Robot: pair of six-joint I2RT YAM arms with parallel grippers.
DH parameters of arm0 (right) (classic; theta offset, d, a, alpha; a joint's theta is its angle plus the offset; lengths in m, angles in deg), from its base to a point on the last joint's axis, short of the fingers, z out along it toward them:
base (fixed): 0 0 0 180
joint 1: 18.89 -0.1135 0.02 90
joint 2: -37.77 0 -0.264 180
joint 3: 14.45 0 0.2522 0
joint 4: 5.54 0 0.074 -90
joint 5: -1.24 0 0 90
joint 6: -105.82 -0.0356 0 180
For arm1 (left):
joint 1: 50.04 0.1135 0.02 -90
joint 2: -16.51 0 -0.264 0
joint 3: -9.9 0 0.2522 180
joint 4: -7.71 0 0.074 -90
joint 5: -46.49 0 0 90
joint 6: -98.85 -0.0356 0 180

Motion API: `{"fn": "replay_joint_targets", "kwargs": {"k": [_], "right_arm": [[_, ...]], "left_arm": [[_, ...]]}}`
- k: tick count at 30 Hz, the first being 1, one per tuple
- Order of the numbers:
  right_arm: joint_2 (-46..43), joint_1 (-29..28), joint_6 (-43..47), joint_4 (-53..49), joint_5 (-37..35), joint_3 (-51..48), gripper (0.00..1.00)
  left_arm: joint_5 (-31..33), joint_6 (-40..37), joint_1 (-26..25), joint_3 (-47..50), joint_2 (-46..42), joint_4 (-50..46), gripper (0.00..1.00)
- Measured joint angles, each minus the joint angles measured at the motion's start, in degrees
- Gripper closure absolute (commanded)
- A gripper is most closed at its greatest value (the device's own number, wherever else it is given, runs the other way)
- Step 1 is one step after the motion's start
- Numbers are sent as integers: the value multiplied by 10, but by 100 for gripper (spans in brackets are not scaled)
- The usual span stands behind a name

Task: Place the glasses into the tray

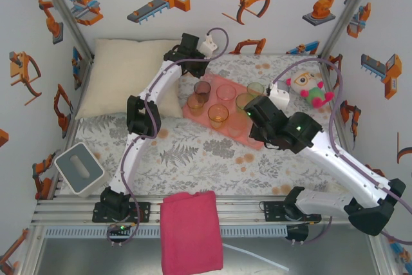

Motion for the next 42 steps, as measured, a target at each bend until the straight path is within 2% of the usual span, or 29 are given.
{"fn": "replay_joint_targets", "kwargs": {"k": [3, 8, 15, 21, 31, 42], "right_arm": [[0, 2, 1, 3, 1, 0, 68], [1, 3, 2, 6, 4, -4, 68], [1, 5, 2, 7, 9, -6, 68], [3, 6, 2, 9, 12, -6, 68], [3, 8, 9, 11, 13, -6, 68], [3, 10, 14, 17, 13, -6, 68]], "left_arm": [[0, 0, 0, 0, 0, 0, 80], [0, 0, 0, 0, 1, 0, 71], [0, 0, 0, 0, 1, 5, 64], [0, 0, 0, 0, 1, 8, 47], [2, 0, 2, 0, 1, 8, 28], [2, 0, 2, -1, -6, 9, 21]]}}
